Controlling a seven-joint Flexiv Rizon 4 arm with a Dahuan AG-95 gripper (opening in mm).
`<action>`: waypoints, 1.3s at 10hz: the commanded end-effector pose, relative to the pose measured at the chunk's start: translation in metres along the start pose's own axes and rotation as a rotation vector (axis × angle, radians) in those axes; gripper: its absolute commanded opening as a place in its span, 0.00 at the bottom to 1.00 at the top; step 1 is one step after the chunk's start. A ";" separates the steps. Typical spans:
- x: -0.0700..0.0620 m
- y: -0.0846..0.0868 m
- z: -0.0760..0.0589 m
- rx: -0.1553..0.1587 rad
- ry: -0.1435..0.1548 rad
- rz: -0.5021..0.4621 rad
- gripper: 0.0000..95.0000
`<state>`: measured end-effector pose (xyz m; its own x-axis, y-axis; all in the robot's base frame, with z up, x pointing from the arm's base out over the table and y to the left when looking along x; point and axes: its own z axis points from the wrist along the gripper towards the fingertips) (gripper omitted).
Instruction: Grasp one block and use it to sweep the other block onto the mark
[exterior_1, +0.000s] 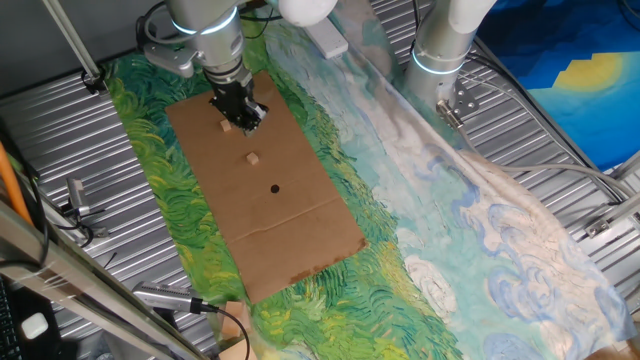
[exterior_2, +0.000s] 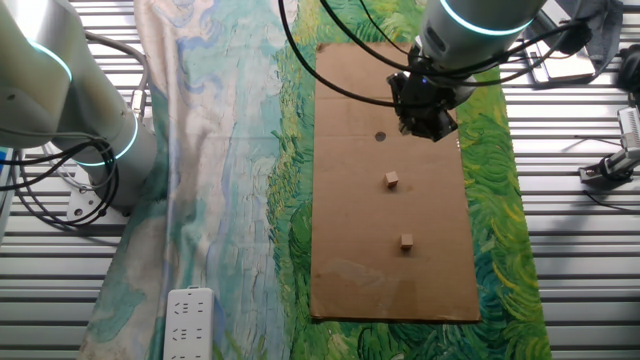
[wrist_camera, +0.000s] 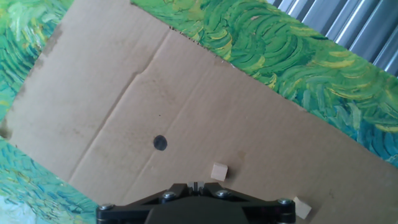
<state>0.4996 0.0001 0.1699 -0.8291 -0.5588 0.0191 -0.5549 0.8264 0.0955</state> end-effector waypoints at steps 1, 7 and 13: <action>0.000 0.000 0.000 -0.002 0.002 0.000 0.00; 0.000 -0.002 0.003 -0.008 0.008 -0.045 0.00; 0.015 -0.045 0.064 -0.034 -0.033 -0.116 0.00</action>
<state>0.5085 -0.0397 0.1020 -0.7660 -0.6423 -0.0283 -0.6401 0.7578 0.1269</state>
